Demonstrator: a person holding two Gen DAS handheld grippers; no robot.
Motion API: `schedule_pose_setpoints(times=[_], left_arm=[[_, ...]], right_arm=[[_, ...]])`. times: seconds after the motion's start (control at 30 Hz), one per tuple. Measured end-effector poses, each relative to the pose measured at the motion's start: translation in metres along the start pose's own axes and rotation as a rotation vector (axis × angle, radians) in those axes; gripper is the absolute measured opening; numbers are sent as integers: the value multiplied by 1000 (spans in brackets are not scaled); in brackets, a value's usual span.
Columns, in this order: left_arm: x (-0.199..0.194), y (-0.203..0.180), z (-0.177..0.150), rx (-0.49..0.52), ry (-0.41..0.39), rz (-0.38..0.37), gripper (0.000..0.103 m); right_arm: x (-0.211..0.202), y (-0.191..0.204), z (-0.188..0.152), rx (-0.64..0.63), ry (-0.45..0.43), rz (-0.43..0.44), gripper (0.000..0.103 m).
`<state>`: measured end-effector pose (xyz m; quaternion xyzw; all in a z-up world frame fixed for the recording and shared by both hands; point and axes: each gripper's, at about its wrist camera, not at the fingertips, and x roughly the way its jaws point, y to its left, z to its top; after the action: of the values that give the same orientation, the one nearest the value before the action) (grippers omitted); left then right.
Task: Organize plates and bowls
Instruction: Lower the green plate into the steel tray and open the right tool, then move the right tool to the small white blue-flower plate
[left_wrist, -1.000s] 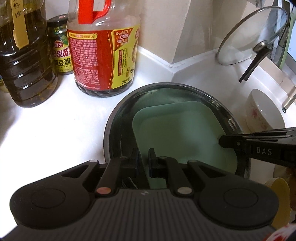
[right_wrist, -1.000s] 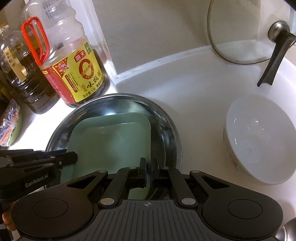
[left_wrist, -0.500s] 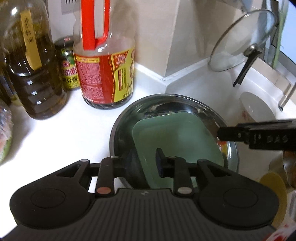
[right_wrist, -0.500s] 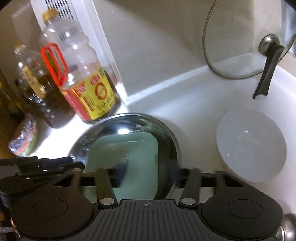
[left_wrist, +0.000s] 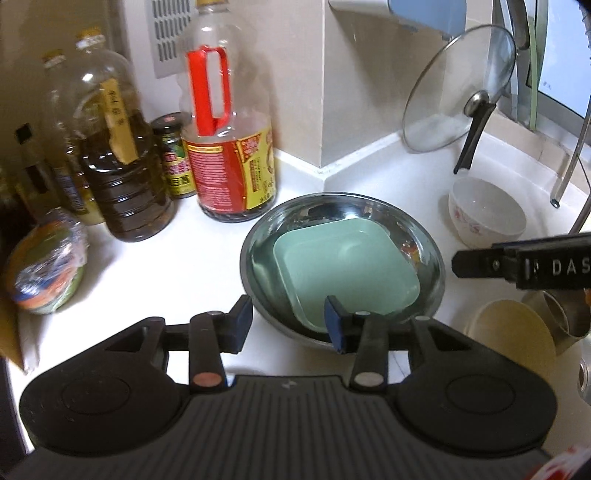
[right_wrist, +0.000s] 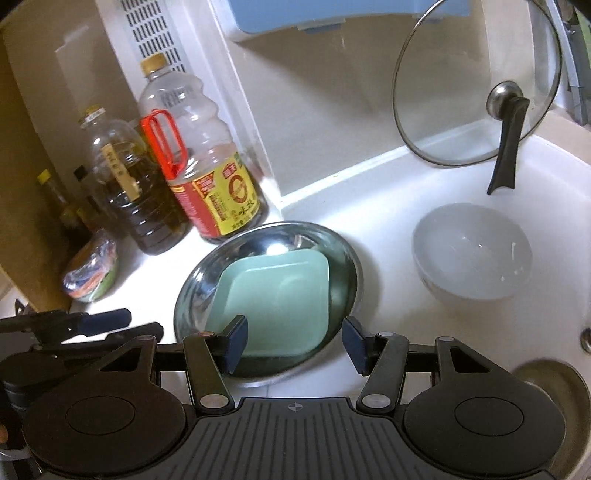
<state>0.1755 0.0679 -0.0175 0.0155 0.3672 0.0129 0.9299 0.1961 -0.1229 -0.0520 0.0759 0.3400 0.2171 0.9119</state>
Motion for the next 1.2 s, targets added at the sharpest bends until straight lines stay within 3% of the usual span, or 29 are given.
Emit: schedule_pose_setpoints(times=[0.3, 0.6, 1.2], left_arm=[[-40, -12, -26, -52, -14, 33, 40], [-69, -20, -58, -119, 20, 84, 40], [-100, -7, -104, -244, 74, 179, 40]], right_arm=[[-32, -1, -29, -26, 22, 56, 57], [-52, 0, -53, -61, 56, 115, 57], [-46, 28, -85, -159, 139, 186, 57]])
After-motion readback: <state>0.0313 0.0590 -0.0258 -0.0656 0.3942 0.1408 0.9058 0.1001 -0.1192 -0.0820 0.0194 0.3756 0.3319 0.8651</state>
